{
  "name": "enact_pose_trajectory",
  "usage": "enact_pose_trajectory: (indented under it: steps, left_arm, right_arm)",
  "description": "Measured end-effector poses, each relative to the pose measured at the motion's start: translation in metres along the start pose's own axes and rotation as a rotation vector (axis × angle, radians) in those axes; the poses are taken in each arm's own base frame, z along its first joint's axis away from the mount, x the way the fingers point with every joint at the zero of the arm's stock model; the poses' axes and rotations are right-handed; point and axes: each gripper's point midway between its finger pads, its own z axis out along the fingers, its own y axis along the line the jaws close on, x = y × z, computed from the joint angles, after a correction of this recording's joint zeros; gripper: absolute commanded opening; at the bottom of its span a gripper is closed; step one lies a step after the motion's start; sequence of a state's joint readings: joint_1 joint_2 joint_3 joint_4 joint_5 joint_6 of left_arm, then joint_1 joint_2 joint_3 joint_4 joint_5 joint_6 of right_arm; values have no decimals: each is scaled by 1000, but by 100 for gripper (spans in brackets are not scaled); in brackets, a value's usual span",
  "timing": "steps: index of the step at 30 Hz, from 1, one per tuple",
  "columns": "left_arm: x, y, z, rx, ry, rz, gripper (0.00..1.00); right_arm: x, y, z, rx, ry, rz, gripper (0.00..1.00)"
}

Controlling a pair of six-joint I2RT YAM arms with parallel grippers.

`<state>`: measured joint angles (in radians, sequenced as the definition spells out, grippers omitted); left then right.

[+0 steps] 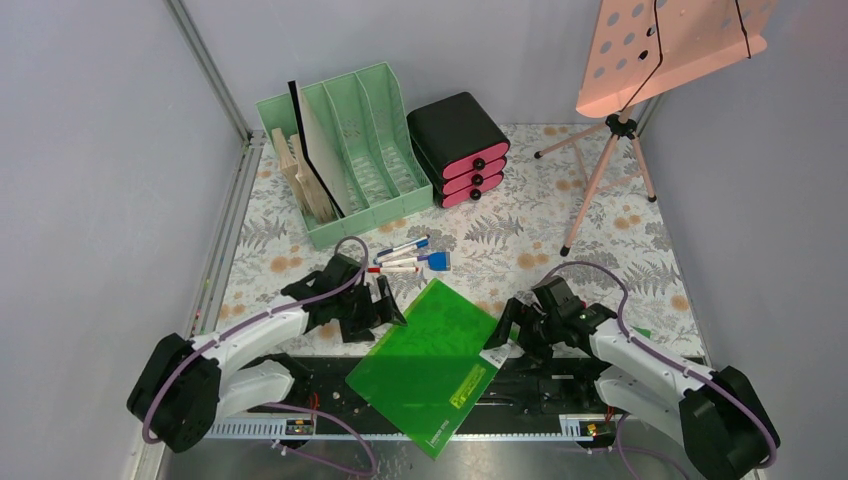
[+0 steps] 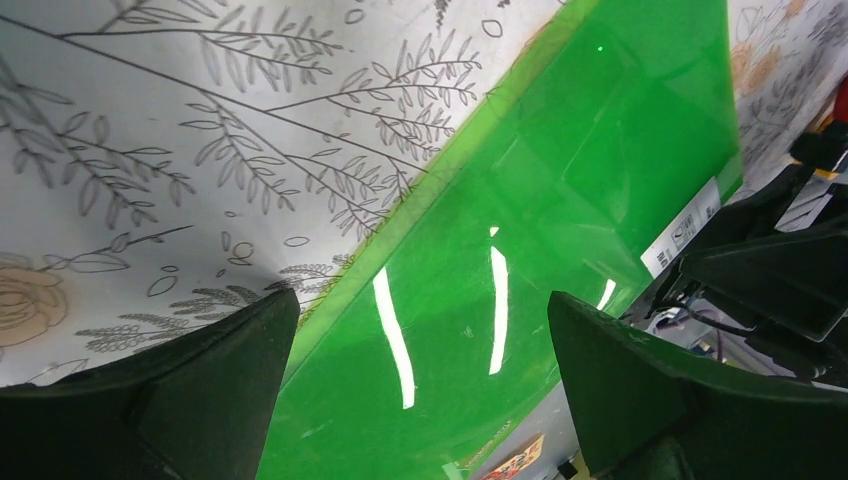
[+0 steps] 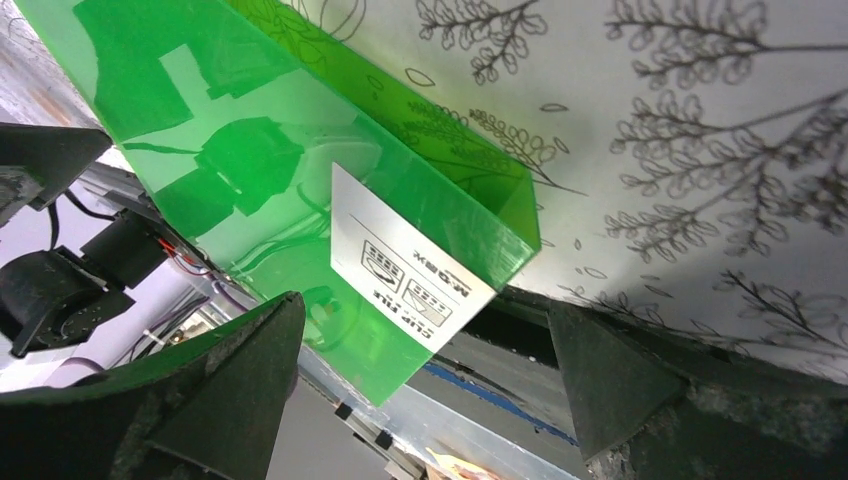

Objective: Organize the desk
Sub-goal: Pick up the folder from the center of the board.

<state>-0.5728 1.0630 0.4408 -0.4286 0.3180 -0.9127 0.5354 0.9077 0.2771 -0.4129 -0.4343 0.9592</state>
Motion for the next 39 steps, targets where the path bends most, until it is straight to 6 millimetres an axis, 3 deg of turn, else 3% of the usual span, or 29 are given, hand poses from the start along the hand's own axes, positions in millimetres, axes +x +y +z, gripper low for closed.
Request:
enact_pose_trajectory:
  steps: [13,22,27,39]
  left_arm:
    - [16,-13,7,-10,87,67,98]
    - [21,-17,9,10,101,82,95]
    - [25,-20,11,22,119,81,95]
    - [29,-25,12,43,141,91,96]
  right_arm:
    - [9,27,10,-174,89,70,94]
    - [-6,78,-14,-427,-10,-16,82]
    - [-7,97,-25,-513,-19,-53,60]
    - [-5,102,-21,-505,45,-62,19]
